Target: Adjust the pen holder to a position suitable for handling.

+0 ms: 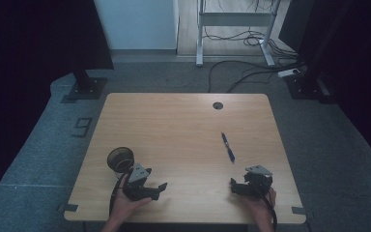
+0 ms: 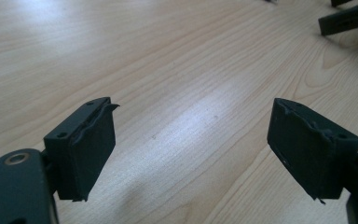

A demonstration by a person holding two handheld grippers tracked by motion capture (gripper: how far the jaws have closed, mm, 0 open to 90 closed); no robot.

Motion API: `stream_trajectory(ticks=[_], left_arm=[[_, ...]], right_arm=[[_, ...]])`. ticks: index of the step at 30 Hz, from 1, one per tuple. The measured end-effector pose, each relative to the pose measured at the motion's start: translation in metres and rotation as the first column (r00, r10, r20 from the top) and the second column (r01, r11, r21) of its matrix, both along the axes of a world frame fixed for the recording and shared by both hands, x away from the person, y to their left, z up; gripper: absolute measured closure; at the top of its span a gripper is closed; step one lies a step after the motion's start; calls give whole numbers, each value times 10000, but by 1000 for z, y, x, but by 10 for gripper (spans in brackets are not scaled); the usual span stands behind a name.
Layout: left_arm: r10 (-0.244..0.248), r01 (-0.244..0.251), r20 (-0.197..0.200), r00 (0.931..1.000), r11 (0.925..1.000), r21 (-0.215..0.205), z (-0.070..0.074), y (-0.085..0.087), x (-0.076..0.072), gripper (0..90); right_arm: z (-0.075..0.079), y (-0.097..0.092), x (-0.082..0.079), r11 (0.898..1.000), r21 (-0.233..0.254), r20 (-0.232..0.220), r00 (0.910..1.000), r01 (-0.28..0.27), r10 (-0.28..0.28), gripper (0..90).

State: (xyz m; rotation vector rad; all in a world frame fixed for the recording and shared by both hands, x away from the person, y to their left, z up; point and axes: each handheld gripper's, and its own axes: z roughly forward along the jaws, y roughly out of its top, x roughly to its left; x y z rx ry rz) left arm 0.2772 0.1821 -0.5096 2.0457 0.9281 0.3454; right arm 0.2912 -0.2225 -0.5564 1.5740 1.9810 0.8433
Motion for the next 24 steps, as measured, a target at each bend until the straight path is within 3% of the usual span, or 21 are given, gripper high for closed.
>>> stream_trajectory(ticks=[16,24], left_arm=[[474,-429,730,9962,9972,-621,40,27,-11,149],[1029,-965,887,9907,9926,-744,48,47,-9,147]], right_arm=[[0,0,1,10000,18,16,10000,-10,10,0],[0,0,1,10000,12,30,10000,-18,18,0]])
